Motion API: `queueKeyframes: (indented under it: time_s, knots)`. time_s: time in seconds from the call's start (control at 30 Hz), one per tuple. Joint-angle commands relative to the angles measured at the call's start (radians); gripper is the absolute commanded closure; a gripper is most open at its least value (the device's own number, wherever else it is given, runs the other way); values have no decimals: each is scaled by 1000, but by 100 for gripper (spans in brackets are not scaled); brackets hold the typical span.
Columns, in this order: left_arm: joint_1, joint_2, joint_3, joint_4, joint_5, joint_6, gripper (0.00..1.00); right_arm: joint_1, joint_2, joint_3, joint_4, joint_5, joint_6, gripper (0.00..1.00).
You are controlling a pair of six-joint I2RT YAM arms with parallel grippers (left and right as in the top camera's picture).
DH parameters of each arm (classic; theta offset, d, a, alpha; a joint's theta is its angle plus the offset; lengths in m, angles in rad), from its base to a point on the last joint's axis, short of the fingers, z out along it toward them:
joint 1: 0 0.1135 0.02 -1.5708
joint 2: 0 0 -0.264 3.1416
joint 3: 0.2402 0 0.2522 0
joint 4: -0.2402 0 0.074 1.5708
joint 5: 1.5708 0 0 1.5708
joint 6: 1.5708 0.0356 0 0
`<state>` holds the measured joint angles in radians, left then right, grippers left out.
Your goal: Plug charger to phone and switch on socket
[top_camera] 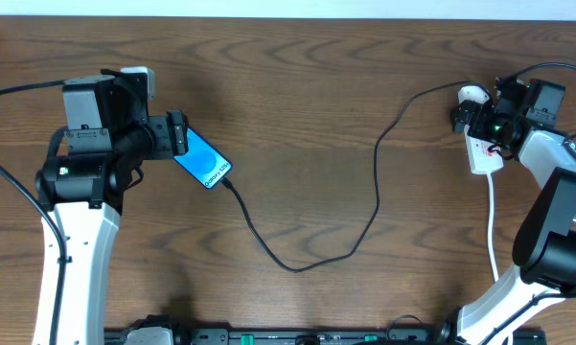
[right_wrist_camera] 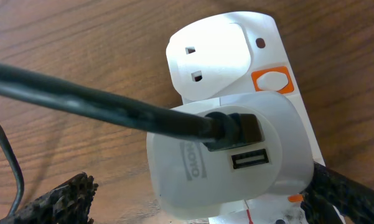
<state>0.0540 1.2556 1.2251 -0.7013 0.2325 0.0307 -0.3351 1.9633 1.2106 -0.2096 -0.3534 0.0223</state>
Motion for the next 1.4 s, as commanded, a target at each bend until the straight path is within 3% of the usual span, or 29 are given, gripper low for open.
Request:
queueKeyframes:
  time_s: [0.0,1.37]
  knots:
    - [0,6,5,-2,-9,14,18,82,19,-42,-45,-259,33,1]
    - [0,6,5,-2,-9,14,18,111,19,-88,-24,-229,37,1]
